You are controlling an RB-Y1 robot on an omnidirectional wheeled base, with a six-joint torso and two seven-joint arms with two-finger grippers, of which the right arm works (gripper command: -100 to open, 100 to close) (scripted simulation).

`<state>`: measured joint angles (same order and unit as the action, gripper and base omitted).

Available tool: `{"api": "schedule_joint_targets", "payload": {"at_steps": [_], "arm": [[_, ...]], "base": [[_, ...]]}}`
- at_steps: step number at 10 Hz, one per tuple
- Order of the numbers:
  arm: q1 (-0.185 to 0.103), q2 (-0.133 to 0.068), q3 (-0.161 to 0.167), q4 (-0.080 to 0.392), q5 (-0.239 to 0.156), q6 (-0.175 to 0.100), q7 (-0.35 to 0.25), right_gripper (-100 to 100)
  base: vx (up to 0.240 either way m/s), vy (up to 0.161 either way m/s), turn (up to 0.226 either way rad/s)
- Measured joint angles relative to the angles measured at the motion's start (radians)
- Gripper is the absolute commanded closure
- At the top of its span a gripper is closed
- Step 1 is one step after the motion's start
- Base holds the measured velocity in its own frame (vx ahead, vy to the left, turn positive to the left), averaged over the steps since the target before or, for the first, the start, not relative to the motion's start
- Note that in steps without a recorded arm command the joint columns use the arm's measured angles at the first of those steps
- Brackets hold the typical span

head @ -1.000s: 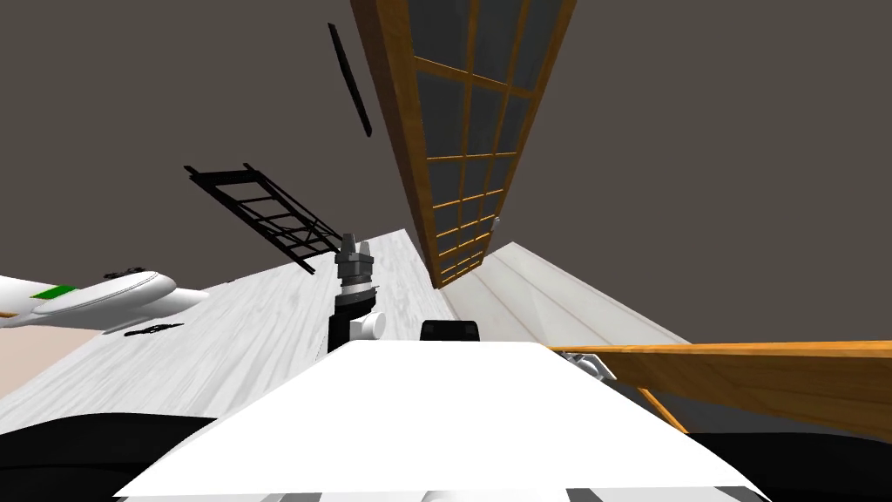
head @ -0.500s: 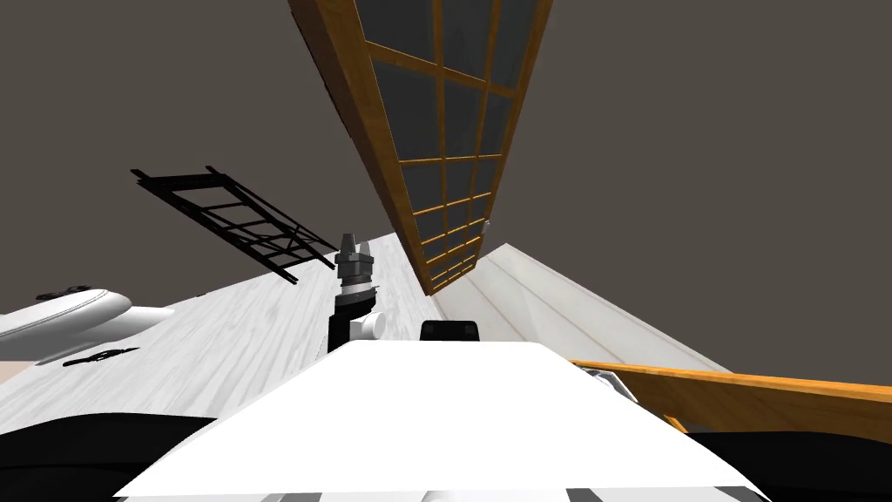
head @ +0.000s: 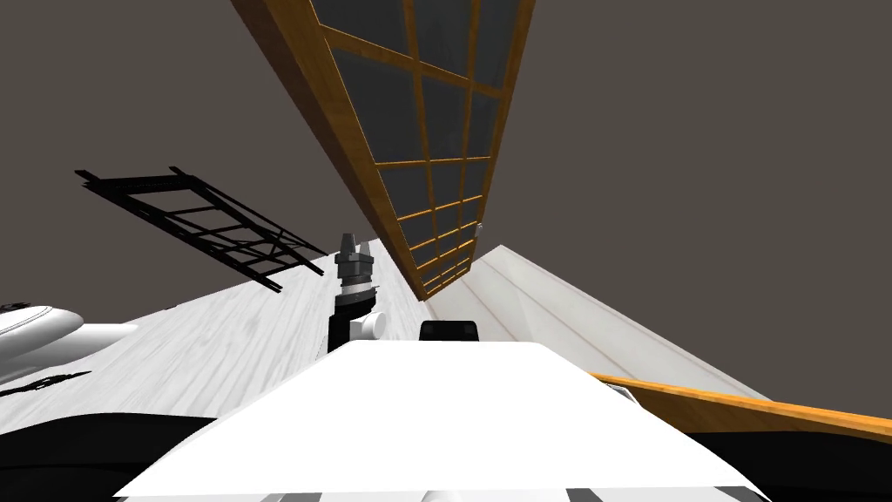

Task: Push the door open

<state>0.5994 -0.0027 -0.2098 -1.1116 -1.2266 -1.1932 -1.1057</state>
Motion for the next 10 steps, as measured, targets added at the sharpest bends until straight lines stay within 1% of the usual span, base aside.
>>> {"api": "schedule_joint_targets", "payload": {"at_steps": [1, 3, 4, 5, 6, 8, 9, 10], "arm": [[-0.005, -0.008, -0.003, 0.008, -0.010, 0.000, 0.001, 100], [0.016, -0.012, -0.005, -0.007, -0.024, 0.003, 0.002, 100], [0.021, -0.016, -0.011, -0.012, -0.035, 0.004, 0.003, 100], [0.016, -0.021, -0.021, -0.007, -0.047, 0.001, 0.008, 100], [0.010, -0.025, -0.030, 0.008, -0.057, -0.008, 0.004, 100], [0.016, -0.021, -0.046, 0.013, -0.078, -0.018, 0.001, 100], [0.015, -0.015, -0.056, 0.018, -0.092, -0.022, 0.001, 100], [0.015, -0.004, -0.064, 0.019, -0.103, -0.028, 0.004, 100]], "base": [[0.079, -0.136, -0.028], [0.090, -0.180, -0.030], [0.105, -0.197, -0.057], [0.091, -0.210, -0.041], [0.104, -0.214, -0.037], [0.115, -0.193, -0.055], [0.106, -0.177, -0.050], [0.088, -0.159, -0.040]]}}
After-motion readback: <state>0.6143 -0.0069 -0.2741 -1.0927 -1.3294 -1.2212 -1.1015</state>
